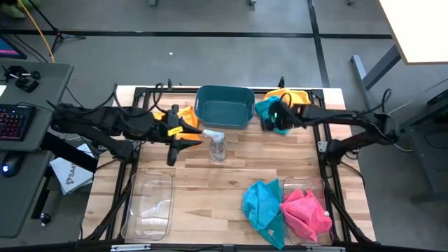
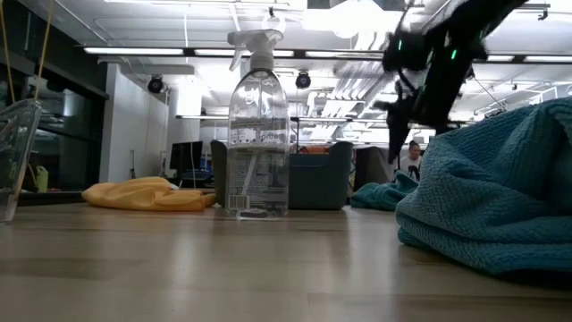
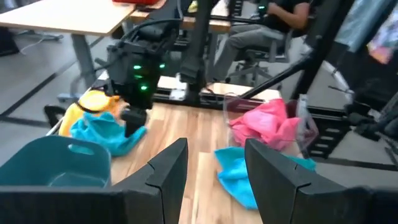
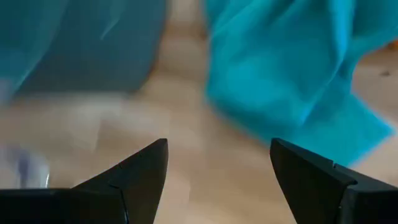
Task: Sort microfiber towel by color & place in baskets
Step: Put the top blue microfiber towel into the blue bin
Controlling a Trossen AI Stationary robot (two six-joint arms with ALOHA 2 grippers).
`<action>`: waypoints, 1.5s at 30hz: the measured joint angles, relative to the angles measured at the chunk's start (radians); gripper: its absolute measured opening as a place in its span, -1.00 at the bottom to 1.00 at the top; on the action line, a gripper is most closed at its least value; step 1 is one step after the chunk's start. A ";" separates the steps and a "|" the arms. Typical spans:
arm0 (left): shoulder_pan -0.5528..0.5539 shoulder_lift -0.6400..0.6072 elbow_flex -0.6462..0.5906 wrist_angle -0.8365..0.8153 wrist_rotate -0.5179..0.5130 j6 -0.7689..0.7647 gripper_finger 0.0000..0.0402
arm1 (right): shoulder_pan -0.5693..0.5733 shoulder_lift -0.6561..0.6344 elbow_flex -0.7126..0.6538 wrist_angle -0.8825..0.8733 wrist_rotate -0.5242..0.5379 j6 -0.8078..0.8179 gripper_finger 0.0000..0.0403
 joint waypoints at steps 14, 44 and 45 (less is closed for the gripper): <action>0.252 0.020 0.000 0.111 -0.066 0.044 -0.27 | -0.196 0.271 -0.045 0.149 -0.043 -0.139 0.32; 0.976 -0.013 0.000 0.076 0.886 0.274 -0.27 | 0.018 0.219 0.551 0.274 0.008 -0.313 -1.00; 0.974 -0.013 0.000 0.071 0.898 0.263 -0.27 | 0.022 0.257 0.555 0.281 -0.023 -0.313 -1.00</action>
